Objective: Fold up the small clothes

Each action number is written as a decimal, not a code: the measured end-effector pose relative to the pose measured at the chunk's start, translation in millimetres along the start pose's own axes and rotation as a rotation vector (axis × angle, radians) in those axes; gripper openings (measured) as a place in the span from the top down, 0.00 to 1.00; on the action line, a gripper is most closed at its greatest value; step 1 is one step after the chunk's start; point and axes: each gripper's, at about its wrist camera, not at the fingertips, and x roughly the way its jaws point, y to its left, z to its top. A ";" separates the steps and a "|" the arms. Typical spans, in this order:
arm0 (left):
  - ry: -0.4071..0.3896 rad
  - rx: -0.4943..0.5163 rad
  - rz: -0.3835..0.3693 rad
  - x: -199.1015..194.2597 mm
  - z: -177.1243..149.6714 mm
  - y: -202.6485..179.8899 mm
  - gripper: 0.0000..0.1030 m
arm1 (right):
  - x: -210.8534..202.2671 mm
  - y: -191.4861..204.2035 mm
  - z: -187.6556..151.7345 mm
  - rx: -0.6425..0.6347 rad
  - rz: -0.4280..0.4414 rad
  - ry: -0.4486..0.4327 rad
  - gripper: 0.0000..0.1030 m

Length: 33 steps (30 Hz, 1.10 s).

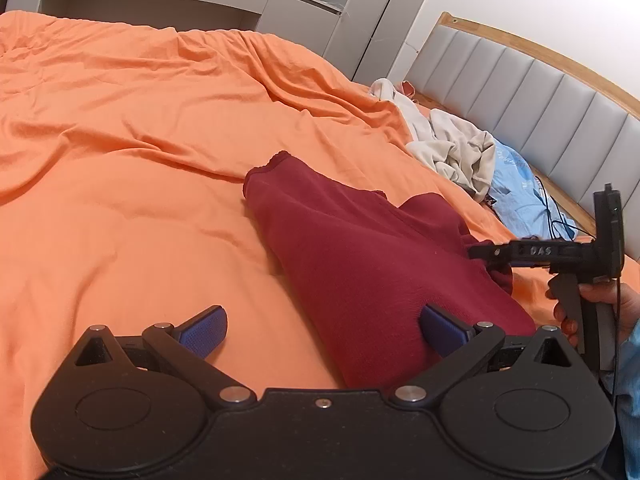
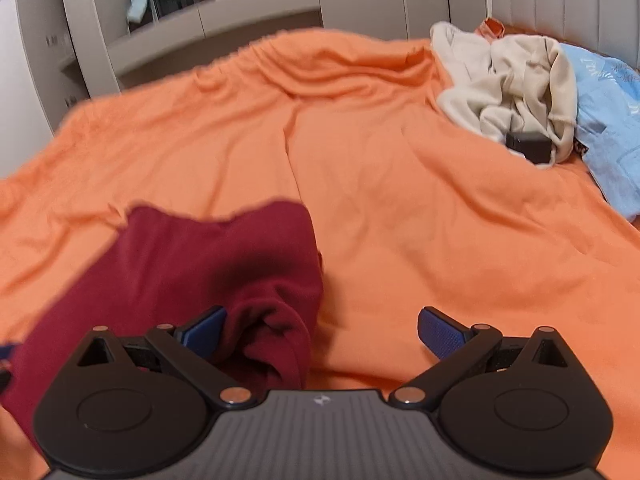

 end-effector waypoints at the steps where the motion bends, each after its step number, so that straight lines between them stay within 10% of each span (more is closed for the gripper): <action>1: -0.001 0.000 -0.001 -0.3 0.1 0.0 0.00 | 0.1 -4.4 1.4 0.027 0.015 -0.008 0.00; 9: 0.002 0.007 -0.012 1.1 -1.6 -1.4 0.00 | 23.4 -33.7 14.4 0.236 0.067 -0.046 0.05; 20: 0.047 0.007 -0.004 13.2 -6.6 -4.2 0.00 | 34.8 -22.7 15.7 0.232 0.126 -0.082 0.90; 33: 0.056 -0.005 -0.018 24.1 -8.2 -8.1 0.00 | 34.8 -15.7 14.3 0.193 0.072 -0.138 0.92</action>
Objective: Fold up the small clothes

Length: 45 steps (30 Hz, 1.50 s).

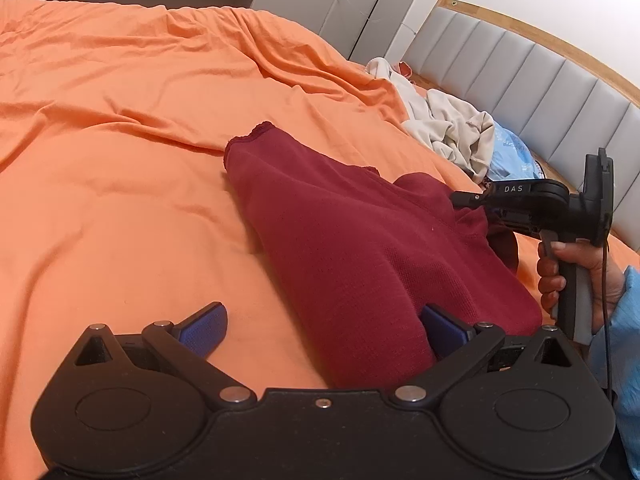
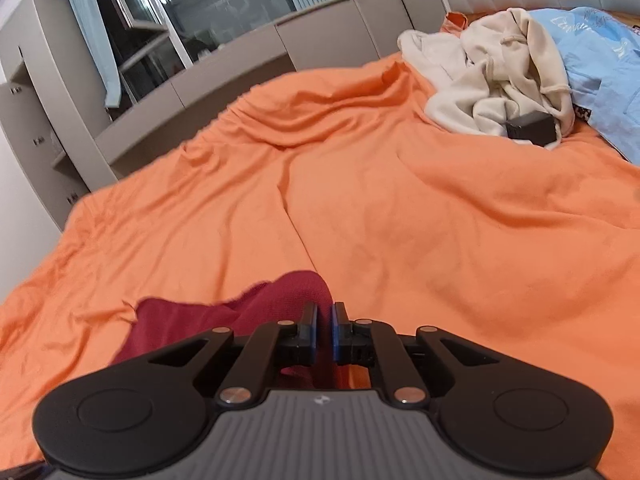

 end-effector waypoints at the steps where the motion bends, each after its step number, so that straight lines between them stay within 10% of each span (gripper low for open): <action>1: -0.002 0.001 0.002 0.3 -0.1 -0.8 0.00 | -1.9 2.8 0.7 -0.012 0.006 -0.015 0.92; 9: -0.007 -0.046 -0.002 10.0 2.2 -3.5 0.00 | 8.0 4.0 -5.6 -0.032 -0.063 0.029 0.91; 12: -0.006 -0.054 -0.009 10.2 2.0 -2.0 0.00 | 1.8 2.3 -9.6 -0.011 -0.070 0.033 0.79; 17: -0.018 -0.057 -0.016 7.2 1.0 -2.0 0.00 | -37.9 16.3 -20.6 -0.059 -0.015 -0.033 0.31; 27: -0.083 -0.154 -0.064 -16.2 1.3 9.3 0.01 | -116.5 54.6 -78.4 -0.178 0.114 -0.016 0.13; 33: -0.078 -0.192 -0.058 -17.5 4.5 14.8 0.01 | -119.0 86.2 -113.9 -0.341 0.121 0.068 0.18; 40: -0.060 -0.159 -0.043 -15.7 3.4 11.5 0.01 | -123.5 110.1 -129.7 -0.484 0.096 0.033 0.80; 45: -0.058 -0.155 -0.048 -15.9 2.1 11.5 0.01 | -136.4 110.9 -126.4 -0.504 0.052 0.000 0.88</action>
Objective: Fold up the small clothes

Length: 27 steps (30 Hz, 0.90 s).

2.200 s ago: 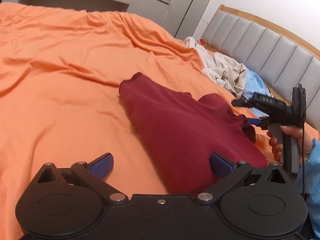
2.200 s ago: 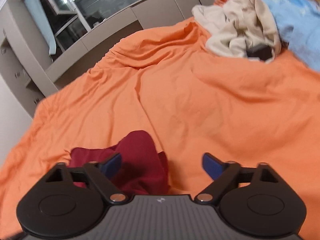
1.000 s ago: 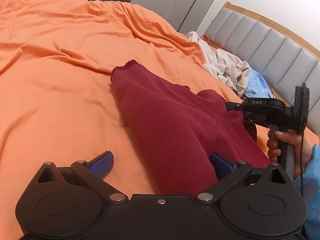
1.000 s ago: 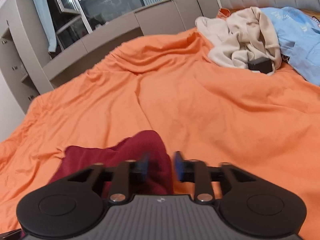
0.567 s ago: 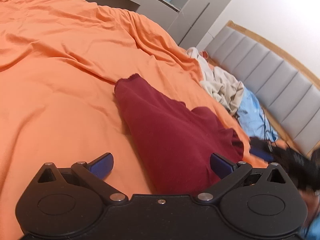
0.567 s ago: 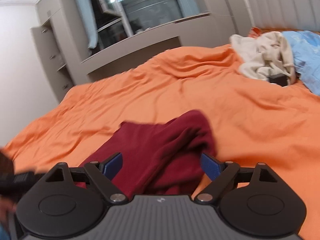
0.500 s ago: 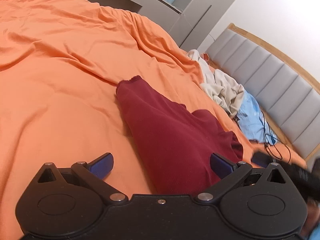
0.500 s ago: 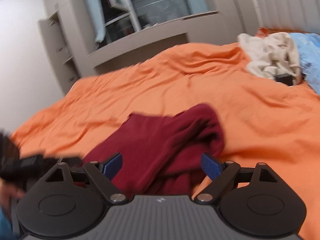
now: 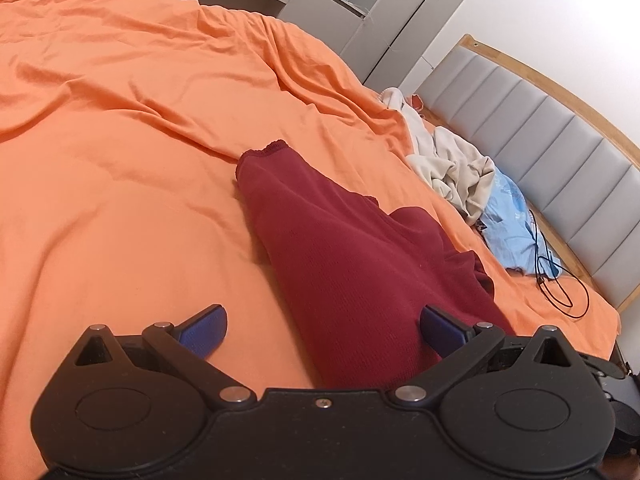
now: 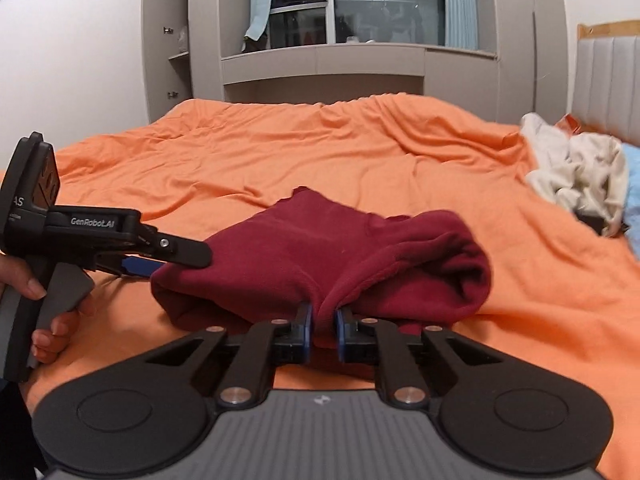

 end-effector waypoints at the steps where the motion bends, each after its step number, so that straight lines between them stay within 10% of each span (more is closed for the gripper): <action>1: 0.002 0.002 -0.005 0.0 -0.1 -0.3 0.00 | -1.0 -1.6 -0.5 0.002 -0.006 0.009 0.88; 9: 0.062 0.097 0.020 8.7 -4.3 -10.3 0.00 | 7.6 -9.3 -11.5 0.048 0.003 0.097 0.83; 20: 0.066 0.082 0.017 8.9 -5.9 -6.3 0.00 | 4.6 -66.1 1.3 0.308 0.004 0.009 0.15; 27: 0.059 0.072 0.006 9.8 -5.9 -6.5 0.00 | 58.3 -157.2 19.0 0.674 0.038 0.007 0.12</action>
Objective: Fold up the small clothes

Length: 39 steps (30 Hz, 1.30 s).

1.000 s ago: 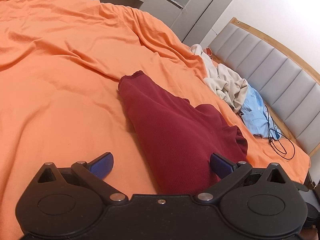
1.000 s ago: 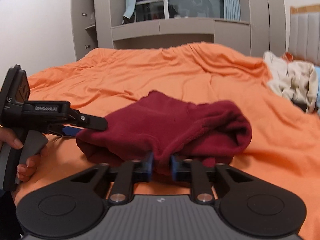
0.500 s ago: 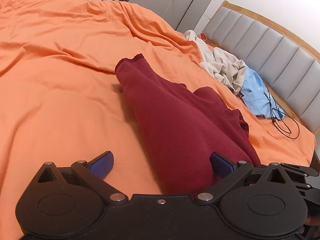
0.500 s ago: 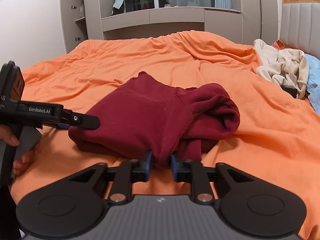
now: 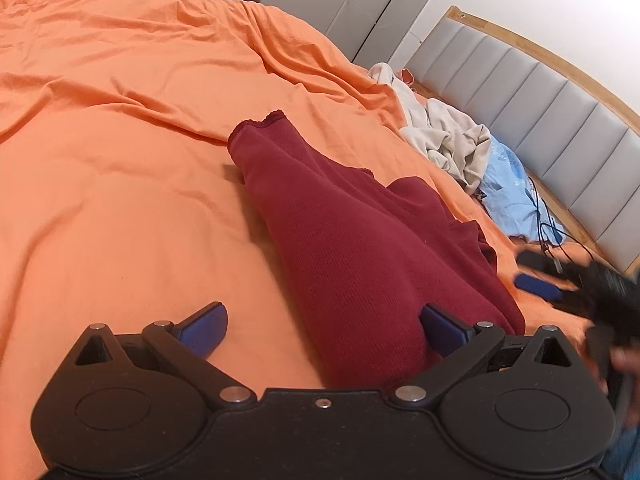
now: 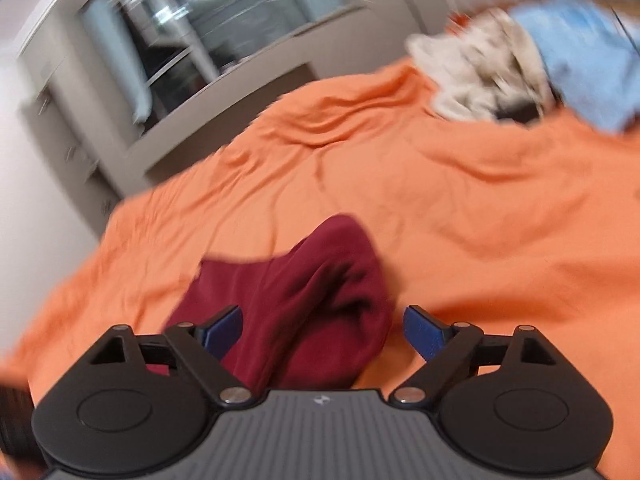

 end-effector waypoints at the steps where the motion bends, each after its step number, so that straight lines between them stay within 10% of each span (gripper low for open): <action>1: -0.001 -0.001 -0.002 0.1 -0.3 0.7 0.00 | 9.5 -9.2 8.4 0.050 0.001 0.001 0.12; 3: -0.002 -0.002 -0.004 0.4 -0.5 2.0 0.00 | 28.3 -26.5 20.2 0.140 -0.015 0.009 0.20; 6: -0.002 -0.001 -0.004 1.2 -0.3 1.7 0.00 | 51.0 -42.4 25.0 0.214 -0.031 0.056 0.65; 16: -0.005 0.002 -0.008 2.1 -1.3 3.5 0.00 | 28.5 12.2 -6.5 -0.116 0.063 0.032 0.84; 21: -0.007 0.005 -0.010 3.5 -2.4 3.6 0.00 | 27.2 49.4 -24.1 -0.291 0.070 0.031 0.84; 26: -0.009 0.003 -0.012 2.6 -2.9 3.9 0.00 | 29.9 37.1 -9.1 -0.209 0.053 0.029 0.82; 31: -0.016 -0.004 -0.022 1.6 -2.2 4.9 0.00 | 41.7 12.6 9.1 -0.139 0.015 0.069 0.49; 39: -0.025 -0.068 -0.073 -2.4 12.6 12.7 0.00 | 61.4 -2.8 20.0 -0.090 0.021 0.120 0.31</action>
